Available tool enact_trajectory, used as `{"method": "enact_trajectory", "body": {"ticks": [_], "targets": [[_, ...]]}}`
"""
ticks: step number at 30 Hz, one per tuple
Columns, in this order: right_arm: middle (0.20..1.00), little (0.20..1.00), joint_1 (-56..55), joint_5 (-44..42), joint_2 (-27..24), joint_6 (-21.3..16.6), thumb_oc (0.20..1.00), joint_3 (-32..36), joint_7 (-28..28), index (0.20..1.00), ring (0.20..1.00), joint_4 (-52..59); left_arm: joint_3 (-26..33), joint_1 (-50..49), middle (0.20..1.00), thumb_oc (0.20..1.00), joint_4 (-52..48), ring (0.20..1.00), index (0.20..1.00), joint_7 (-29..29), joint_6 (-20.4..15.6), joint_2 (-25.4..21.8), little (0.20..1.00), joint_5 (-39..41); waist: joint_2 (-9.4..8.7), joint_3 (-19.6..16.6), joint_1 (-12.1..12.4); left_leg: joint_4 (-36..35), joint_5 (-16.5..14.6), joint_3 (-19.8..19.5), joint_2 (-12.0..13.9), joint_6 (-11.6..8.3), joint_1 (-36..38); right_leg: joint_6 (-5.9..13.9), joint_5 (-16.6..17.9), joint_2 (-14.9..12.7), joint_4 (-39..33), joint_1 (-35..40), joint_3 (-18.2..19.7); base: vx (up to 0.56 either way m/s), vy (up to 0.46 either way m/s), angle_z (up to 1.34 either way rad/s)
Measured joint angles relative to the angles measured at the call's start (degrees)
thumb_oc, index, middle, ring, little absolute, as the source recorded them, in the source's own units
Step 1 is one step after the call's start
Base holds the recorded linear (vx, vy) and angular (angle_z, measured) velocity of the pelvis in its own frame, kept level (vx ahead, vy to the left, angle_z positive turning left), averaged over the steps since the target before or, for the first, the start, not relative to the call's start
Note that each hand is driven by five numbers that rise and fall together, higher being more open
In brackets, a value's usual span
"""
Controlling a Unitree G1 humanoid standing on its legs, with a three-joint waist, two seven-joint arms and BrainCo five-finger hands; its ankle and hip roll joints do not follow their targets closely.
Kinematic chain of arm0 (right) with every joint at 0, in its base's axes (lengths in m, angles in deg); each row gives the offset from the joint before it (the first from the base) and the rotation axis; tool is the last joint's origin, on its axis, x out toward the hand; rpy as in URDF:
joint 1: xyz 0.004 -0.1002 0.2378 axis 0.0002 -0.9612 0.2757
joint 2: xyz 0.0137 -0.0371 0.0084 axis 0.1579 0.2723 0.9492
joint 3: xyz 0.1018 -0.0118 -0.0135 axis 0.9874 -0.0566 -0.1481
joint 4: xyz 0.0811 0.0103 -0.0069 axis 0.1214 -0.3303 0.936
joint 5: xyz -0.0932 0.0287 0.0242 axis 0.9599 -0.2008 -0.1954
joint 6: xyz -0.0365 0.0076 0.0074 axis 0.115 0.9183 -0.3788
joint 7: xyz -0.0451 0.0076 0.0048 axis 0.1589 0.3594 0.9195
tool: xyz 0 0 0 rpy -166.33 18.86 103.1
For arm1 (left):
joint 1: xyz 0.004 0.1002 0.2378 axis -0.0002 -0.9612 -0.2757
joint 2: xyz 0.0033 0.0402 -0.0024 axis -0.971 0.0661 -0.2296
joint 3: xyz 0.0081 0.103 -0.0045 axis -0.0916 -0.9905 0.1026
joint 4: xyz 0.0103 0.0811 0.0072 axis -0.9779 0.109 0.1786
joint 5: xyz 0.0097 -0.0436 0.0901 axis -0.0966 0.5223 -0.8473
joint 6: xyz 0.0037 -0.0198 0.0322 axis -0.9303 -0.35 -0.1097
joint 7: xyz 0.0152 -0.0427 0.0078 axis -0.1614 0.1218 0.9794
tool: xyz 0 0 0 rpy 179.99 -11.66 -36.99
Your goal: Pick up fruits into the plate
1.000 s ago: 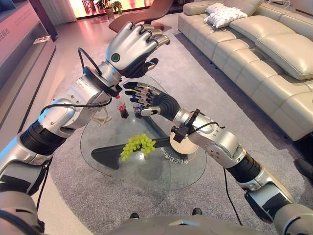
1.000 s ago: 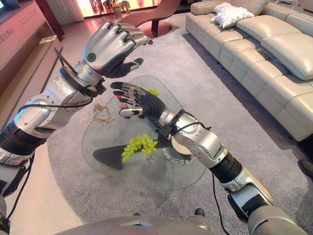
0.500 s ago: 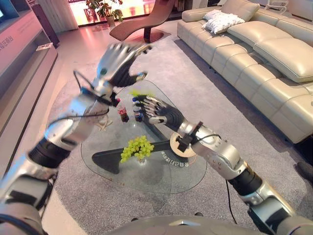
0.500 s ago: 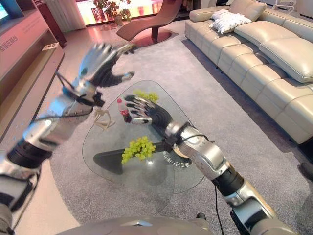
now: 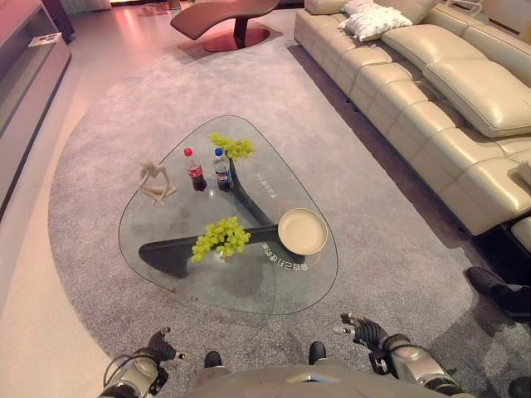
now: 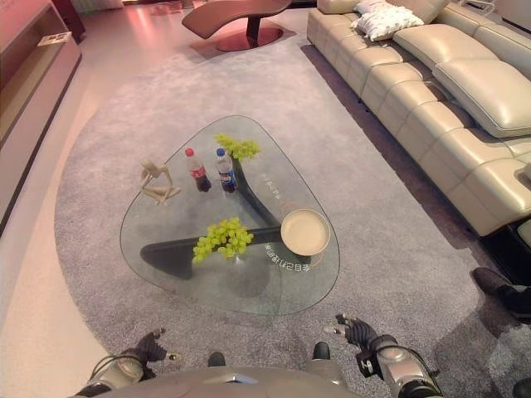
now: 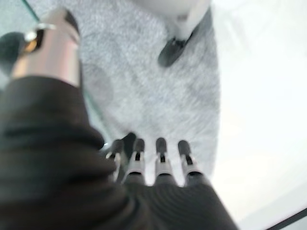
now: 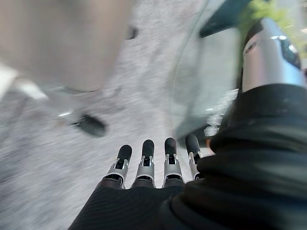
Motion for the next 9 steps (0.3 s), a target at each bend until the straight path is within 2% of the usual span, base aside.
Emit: {"method": "enact_trajectory", "body": {"ticks": [3,9], "targets": [[1.0,1.0,1.5,1.4,1.8,1.2,1.0,3.1,1.1,1.0,1.0,-7.0,2.8,0.5,1.0,1.0,6.0,1.0,1.0,0.0,0.2,1.7,1.0,1.2,0.02,0.1,0.4,-0.2,-0.4,-0.1,0.2,-0.07,1.1,0.32,-0.6,0.0,0.0,1.2,-0.3,0.04,-0.002,0.03],[1.0,1.0,0.8,6.0,2.5,10.3,1.0,7.9,4.2,1.0,1.0,-13.8,3.2,-0.6,1.0,1.0,8.7,1.0,1.0,3.1,0.8,1.9,1.0,1.2,0.48,-0.3,1.1,-0.2,-0.6,-0.3,0.2,0.03,1.8,0.11,-0.8,0.0,0.0,2.0,-0.5,0.04,0.026,0.02]]}}
